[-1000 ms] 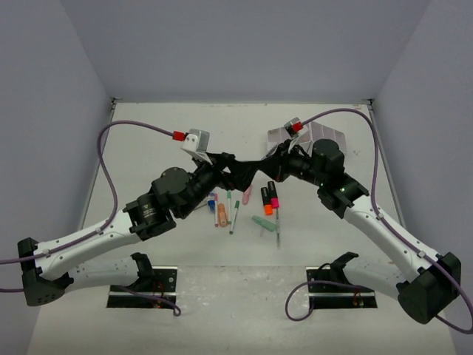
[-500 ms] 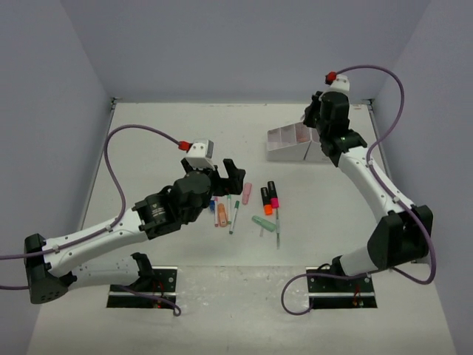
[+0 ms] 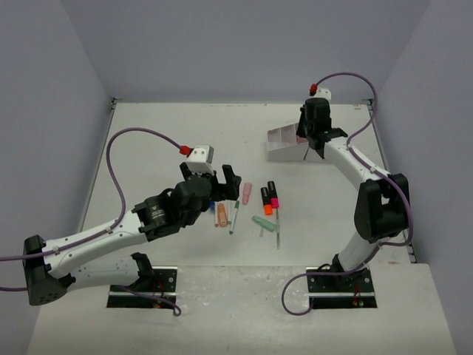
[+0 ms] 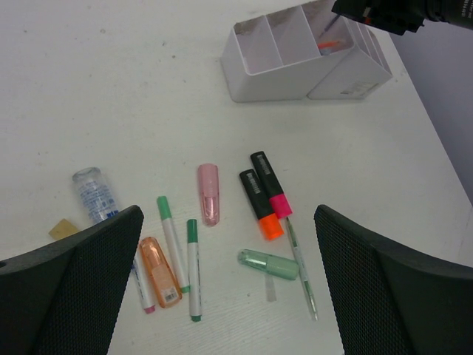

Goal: Sort the stationery into containers
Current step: Place the pen in the storage box, then pick up the pen from the center of the board.

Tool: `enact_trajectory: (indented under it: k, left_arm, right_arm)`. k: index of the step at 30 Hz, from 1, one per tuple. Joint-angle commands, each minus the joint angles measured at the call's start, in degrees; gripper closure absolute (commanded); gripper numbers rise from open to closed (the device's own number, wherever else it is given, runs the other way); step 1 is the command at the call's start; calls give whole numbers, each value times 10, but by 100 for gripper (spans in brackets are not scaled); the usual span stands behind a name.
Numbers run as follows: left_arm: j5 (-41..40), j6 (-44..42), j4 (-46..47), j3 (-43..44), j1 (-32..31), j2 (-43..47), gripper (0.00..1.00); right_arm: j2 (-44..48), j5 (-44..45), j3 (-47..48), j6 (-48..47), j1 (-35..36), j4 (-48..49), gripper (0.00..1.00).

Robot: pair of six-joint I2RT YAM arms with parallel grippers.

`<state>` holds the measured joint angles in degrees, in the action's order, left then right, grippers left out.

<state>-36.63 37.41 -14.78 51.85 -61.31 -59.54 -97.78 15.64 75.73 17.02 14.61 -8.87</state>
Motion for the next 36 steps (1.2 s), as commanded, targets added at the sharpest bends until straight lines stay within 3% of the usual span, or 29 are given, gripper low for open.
enact_trajectory:
  k: [1, 4, 7, 11, 14, 19, 24, 36]
  left_arm:
    - [-29, -4, -16, -1, 9, 17, 0]
    - [-32, -9, -23, 4, 13, 15, 0]
    - [-32, -10, -27, 8, 17, 14, 0]
    - [-53, -8, -49, 19, 22, 18, 0]
    - [-93, -2, -102, 38, 24, 18, 0]
    - [-144, 32, -218, 86, 26, 16, 0]
    - [-132, 34, -221, 75, 26, 39, 0]
    - [-57, 17, -172, 52, 26, -11, 0]
  right_arm:
    - [20, 15, -7, 10, 1, 11, 65]
    - [41, 15, 1, 14, 3, -8, 43]
    - [70, 15, 10, 12, 7, -18, 39]
    - [169, 33, -17, 21, 44, -54, 41]
    - [233, 18, -52, 34, 117, -114, 46]
    - [351, -62, -245, 139, 237, -171, 62]
    - [345, -67, -368, 210, 308, -164, 64]
    - [268, -59, -391, 233, 319, -172, 71]
